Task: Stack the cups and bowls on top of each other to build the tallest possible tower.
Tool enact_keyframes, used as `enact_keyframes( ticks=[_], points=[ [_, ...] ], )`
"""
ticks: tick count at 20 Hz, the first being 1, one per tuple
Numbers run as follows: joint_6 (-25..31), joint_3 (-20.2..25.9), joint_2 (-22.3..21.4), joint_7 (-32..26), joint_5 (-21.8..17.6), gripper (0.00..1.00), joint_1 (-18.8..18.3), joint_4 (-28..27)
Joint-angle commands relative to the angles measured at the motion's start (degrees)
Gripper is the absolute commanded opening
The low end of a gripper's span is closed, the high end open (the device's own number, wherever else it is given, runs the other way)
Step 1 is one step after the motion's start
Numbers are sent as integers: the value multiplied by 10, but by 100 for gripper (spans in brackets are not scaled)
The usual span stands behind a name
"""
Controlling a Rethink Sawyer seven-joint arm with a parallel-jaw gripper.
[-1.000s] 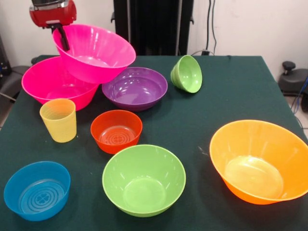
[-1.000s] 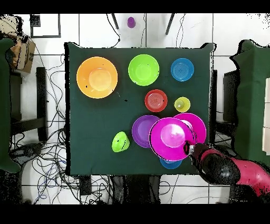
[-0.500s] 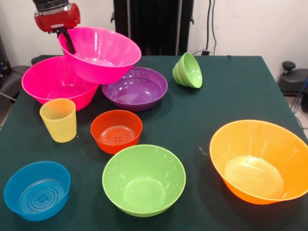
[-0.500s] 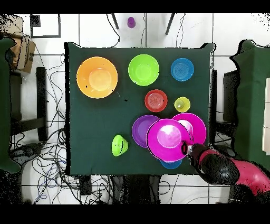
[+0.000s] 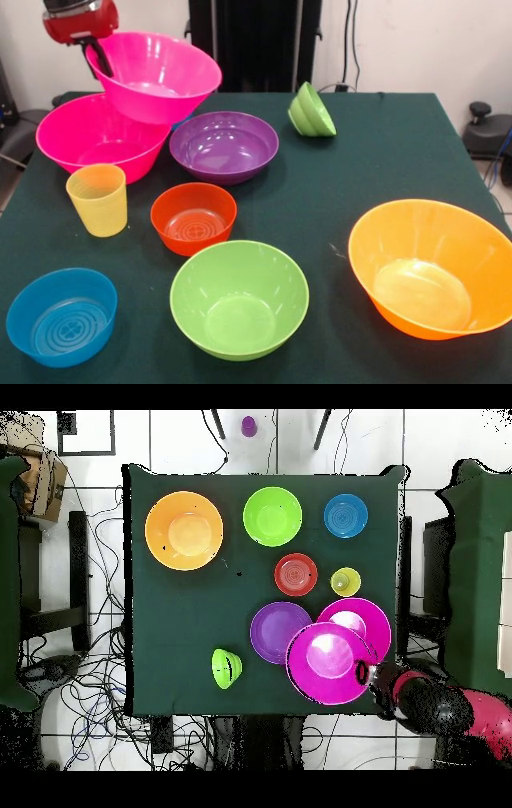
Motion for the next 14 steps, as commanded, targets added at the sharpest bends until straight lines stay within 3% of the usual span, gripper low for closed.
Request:
enact_keyframes(
  ticks=[1, 7, 14],
  points=[
    [124, 37, -8, -258, -28, 0, 15, -114],
    [138, 44, 2, -271, -36, 0, 18, -137],
    [101, 47, -9, -238, -36, 0, 27, -112]
  ],
)
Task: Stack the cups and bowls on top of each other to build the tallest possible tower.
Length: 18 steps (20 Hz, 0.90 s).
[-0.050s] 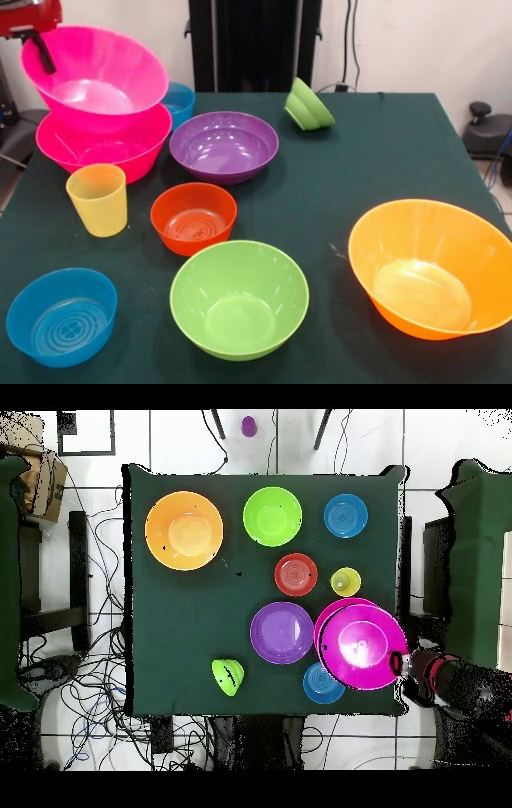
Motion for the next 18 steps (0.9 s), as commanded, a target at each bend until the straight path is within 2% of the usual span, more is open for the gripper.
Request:
enact_keyframes(
  ticks=[1, 2, 3, 10, 18],
  points=[
    [1, 22, -6, -147, -34, 0, 32, -12],
    [-1, 24, -7, -142, -32, 0, 31, -8],
    [-1, 25, -7, -138, -30, 100, 30, -5],
    [-6, 22, -17, -120, -35, 100, 38, 5],
    [-40, 17, -15, -102, -54, 100, 40, 22]
  ],
)
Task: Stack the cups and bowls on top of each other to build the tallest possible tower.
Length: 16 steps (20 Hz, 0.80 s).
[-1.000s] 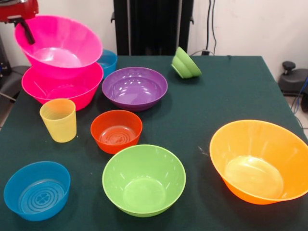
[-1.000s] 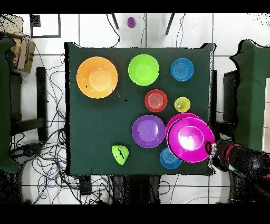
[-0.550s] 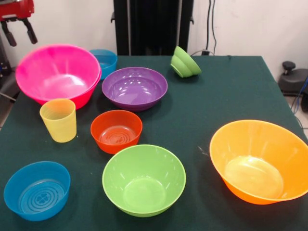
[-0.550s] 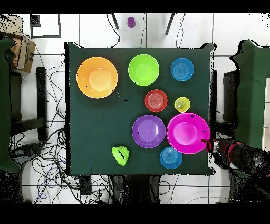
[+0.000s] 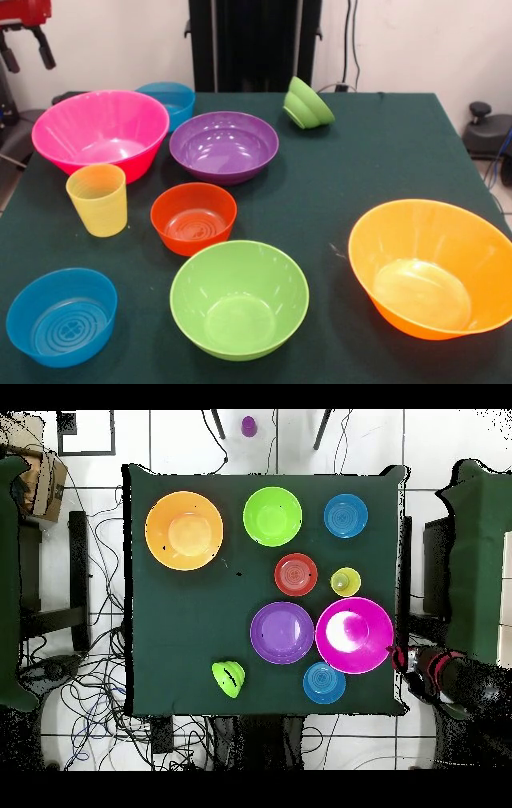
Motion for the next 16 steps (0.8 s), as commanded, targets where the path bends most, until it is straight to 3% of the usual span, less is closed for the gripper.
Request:
enact_keyframes(
  ticks=[1, 8, 16],
  points=[
    [-42, 7, 5, -99, -50, 100, 37, 24],
    [-112, -37, -1, 9, -97, 100, 99, 40],
    [-175, -81, 11, 57, -106, 100, 144, 37]
  ],
)
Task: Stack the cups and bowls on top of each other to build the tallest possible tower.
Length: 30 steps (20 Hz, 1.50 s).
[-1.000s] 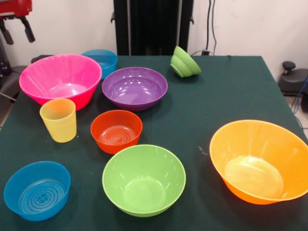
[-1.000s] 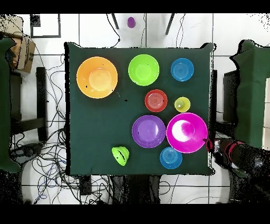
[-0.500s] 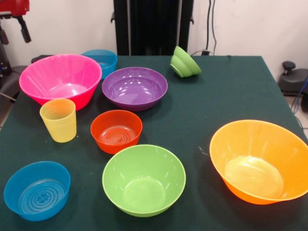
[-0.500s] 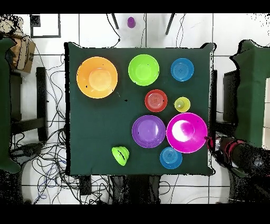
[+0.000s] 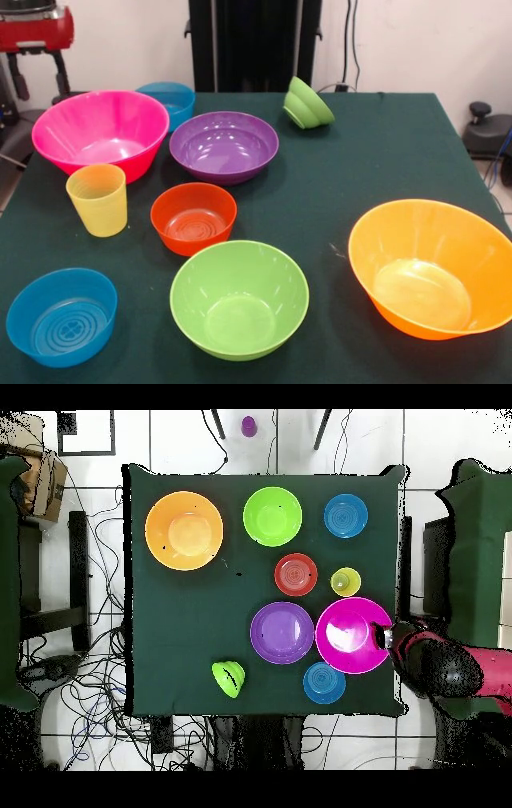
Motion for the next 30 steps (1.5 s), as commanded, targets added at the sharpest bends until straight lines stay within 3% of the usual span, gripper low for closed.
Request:
enact_keyframes(
  ticks=[1, 6, 13, 16, 19, 22, 25, 30],
  points=[
    [-78, -65, 19, 64, -57, 100, 67, 34],
    [-147, -111, 27, 108, -70, 100, 101, 39],
    [-244, -228, 55, 187, -95, 100, 205, 21],
    [-269, -288, 53, 222, -103, 100, 268, 9],
    [-336, -396, 70, 293, -116, 100, 374, -17],
    [-412, -475, 119, 316, -82, 100, 438, -40],
    [-433, -491, 136, 307, -58, 100, 453, -46],
    [-417, -464, 134, 300, -41, 100, 438, -40]
  ],
)
